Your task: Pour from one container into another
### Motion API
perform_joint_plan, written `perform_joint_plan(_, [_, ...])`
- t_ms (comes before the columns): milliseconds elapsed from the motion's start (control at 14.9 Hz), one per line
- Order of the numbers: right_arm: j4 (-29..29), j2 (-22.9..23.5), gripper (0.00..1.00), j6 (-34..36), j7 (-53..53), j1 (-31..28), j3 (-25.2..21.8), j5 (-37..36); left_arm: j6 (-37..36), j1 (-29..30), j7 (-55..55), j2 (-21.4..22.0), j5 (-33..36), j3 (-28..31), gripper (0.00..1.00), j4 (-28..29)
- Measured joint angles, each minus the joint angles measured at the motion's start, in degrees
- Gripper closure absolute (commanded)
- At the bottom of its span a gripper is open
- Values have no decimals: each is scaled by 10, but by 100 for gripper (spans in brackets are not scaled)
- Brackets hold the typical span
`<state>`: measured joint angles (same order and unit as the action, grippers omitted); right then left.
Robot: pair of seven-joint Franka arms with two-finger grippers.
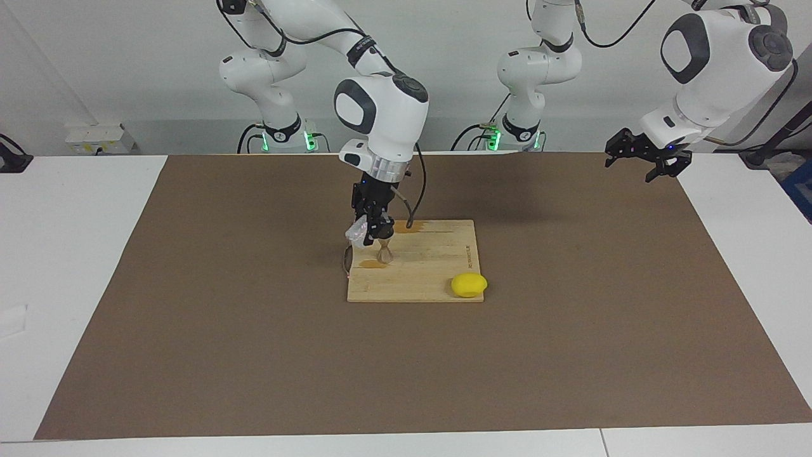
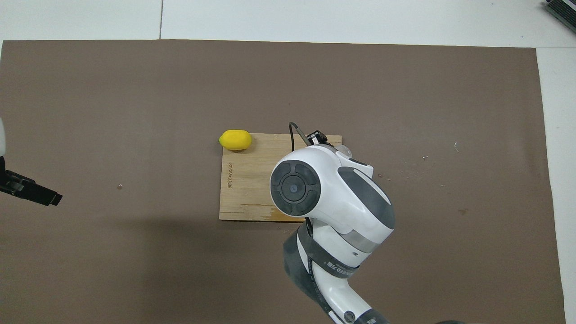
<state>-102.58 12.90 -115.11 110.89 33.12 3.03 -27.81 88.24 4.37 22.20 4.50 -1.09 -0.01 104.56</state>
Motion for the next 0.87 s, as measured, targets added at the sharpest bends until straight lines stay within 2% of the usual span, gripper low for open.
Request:
perform_joint_plan(336, [-35,-14,100,-12,0,8,1,-35,2,-2,-130,0,0,-17,0,-1])
perform_joint_plan(672, [-48,-24,100,-19,0,12,1,-49,103,-1,-149,0,2,-18,0,-1])
perform_joint_plan(874, [-48,-24,100,-21,0,12,1,-49,108,0,-149,0,2,-16,0,-1])
